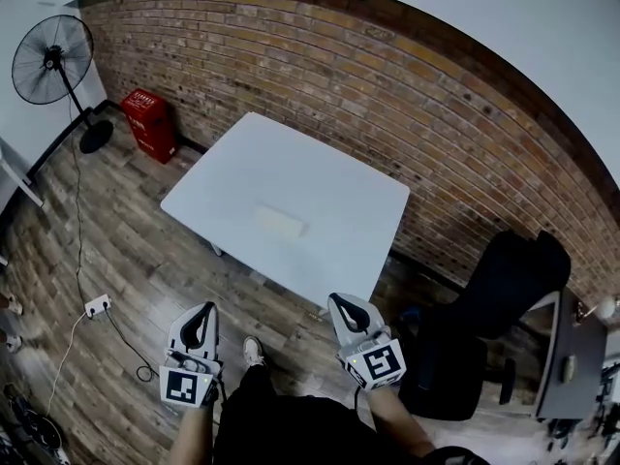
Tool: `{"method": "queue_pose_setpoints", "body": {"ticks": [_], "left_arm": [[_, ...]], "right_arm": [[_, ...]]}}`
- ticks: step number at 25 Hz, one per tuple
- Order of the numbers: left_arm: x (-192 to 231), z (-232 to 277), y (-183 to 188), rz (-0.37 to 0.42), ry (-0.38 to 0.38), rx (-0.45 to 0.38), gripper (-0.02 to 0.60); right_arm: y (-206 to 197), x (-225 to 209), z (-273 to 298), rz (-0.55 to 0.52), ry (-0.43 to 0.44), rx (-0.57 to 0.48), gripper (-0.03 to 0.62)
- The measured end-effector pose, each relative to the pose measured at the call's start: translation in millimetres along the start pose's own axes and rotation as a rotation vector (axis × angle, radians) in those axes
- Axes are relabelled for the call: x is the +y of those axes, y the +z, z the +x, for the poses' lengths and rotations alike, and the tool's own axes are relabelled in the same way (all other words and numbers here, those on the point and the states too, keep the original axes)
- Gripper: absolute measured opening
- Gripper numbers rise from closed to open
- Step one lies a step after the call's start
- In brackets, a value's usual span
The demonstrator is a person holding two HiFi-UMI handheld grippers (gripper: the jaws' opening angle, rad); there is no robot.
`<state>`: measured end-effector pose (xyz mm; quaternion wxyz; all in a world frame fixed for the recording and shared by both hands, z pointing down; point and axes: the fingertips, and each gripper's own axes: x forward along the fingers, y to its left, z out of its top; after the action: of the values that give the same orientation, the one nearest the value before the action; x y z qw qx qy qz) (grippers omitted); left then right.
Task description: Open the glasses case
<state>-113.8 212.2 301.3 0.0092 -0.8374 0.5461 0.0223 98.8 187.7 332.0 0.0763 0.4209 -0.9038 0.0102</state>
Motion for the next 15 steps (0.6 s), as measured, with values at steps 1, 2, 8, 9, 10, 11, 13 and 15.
{"method": "queue_pose_setpoints", "body": {"ticks": [1, 2, 8, 9, 10, 11, 13, 15], "left_arm": [[12, 13, 3, -0.001, -0.011, -0.004, 0.006], [24, 24, 5, -0.004, -0.021, -0.005, 0.006], [95, 67, -12, -0.060, -0.062, 0.031, 0.006], [105, 73, -19, -0.070, -0.071, 0.044, 0.006], [113, 79, -25, -0.078, -0.080, 0.054, 0.006], [119, 87, -29, -0.083, -0.091, 0.058, 0.006], [125, 105, -33, -0.086, -0.117, 0.054, 0.006], [126, 120, -39, -0.098, -0.139, 0.062, 0.006]], "right_arm": [[6, -3, 16, -0.003, -0.002, 0.001, 0.005], [10, -5, 31, -0.005, -0.004, 0.005, 0.005], [13, -8, 106, 0.004, -0.034, 0.071, 0.005], [12, -8, 114, 0.007, -0.042, 0.081, 0.005], [12, -9, 122, 0.008, -0.050, 0.090, 0.005], [11, -12, 128, 0.009, -0.057, 0.099, 0.005], [9, -19, 138, 0.012, -0.074, 0.117, 0.005], [6, -29, 146, 0.016, -0.091, 0.128, 0.005]]}}
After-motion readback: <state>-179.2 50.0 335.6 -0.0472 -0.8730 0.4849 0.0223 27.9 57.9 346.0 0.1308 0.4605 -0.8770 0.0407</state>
